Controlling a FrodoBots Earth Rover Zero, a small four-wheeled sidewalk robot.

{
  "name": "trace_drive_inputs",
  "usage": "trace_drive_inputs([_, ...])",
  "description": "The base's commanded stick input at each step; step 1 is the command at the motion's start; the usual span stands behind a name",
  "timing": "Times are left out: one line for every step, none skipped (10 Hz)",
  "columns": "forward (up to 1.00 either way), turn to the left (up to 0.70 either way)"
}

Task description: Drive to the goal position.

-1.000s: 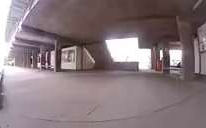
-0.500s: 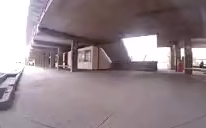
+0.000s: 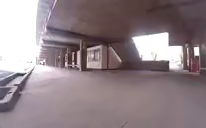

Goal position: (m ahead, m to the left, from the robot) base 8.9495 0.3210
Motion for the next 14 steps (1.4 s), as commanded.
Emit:
trace_drive_inputs([0.5,0.0])
trace_drive_inputs([0.5,0.0])
trace_drive_inputs([0.5,0.0])
trace_drive_inputs([0.5,0.0])
trace_drive_inputs([0.5,0.0])
trace_drive_inputs([0.5,0.0])
trace_drive_inputs([0.5,0.0])
trace_drive_inputs([0.5,0.0])
trace_drive_inputs([0.5,0.0])
trace_drive_inputs([0.5,0.0])
trace_drive_inputs([0.5,0.0])
trace_drive_inputs([0.5,0.0])
trace_drive_inputs([0.5,0.0])
trace_drive_inputs([0.5,0.0])
